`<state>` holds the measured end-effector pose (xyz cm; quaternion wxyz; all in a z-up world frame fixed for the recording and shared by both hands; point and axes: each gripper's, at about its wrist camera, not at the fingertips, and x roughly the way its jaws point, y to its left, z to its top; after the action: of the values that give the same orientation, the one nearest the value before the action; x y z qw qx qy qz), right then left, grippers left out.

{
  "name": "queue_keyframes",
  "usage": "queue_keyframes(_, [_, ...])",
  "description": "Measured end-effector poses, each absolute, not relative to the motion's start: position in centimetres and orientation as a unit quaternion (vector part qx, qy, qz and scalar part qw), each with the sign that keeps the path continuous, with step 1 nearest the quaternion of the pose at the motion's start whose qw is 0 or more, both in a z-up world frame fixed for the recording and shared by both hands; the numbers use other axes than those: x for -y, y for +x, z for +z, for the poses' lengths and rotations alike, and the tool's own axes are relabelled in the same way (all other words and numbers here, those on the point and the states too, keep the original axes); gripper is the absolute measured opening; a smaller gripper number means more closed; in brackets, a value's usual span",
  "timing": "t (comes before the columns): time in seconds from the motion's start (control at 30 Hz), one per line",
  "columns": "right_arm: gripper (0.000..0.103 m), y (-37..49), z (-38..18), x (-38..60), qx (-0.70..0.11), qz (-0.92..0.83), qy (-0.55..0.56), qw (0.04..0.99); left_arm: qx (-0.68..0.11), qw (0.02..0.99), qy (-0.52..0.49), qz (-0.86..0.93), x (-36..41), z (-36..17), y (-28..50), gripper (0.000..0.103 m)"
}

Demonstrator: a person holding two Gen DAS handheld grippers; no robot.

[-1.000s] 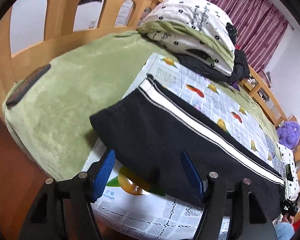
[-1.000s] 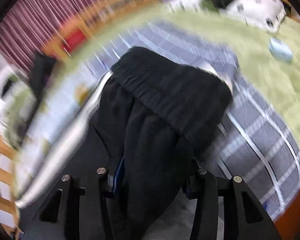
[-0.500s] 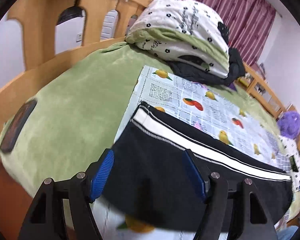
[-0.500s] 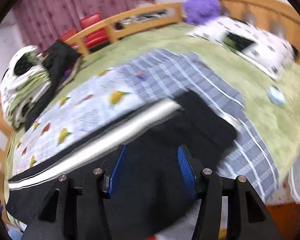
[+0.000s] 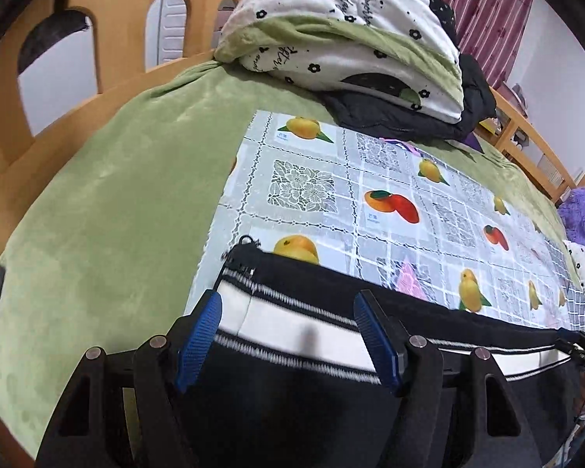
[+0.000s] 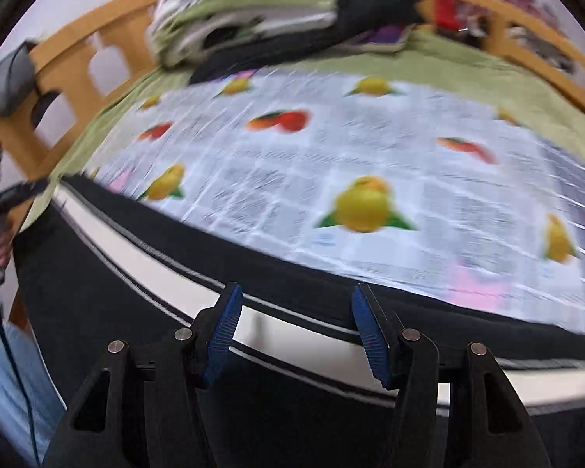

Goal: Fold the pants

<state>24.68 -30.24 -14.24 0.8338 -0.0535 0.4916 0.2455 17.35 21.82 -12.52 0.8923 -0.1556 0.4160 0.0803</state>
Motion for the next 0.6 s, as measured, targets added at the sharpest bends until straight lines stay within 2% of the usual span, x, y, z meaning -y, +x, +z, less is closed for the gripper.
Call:
queue_keyframes(0.13, [0.057,25.8,-16.9,28.8,-0.504,0.241,-0.090,0.825,-0.431,0.887,-0.139,0.088,-22.1,-14.2,19.2,0.065])
queue_keyframes(0.2, [0.037,25.8,-17.3,28.3,-0.497,0.234,-0.109,0.829,-0.442,0.883,-0.124,0.098,-22.1,-15.1,19.9,0.056])
queue_keyframes(0.23, [0.028,25.6,-17.3,28.3,-0.490,0.242,-0.116,0.830,-0.441,0.884,-0.115,0.104,-22.2,-15.2,20.1,0.045])
queue_keyframes(0.27, [0.003,25.4,-17.1,28.2,-0.488,0.254,-0.119,0.827,-0.438,0.885,-0.106,0.112,-22.2,-15.2,20.1,0.036])
queue_keyframes(0.3, [0.003,25.3,-16.9,28.1,-0.480,0.254,-0.125,0.830,-0.436,0.887,-0.098,0.119,-22.4,-15.1,20.2,0.017])
queue_keyframes(0.4, [0.002,24.6,-15.7,28.3,-0.456,0.258,-0.135,0.841,-0.404,0.902,-0.121,0.090,-23.8,-13.6,19.4,0.002])
queue_keyframes(0.6, [0.002,25.8,-14.6,29.5,-0.435,0.256,-0.081,0.860,-0.358,0.919,-0.131,0.100,-25.7,-11.6,19.5,0.002])
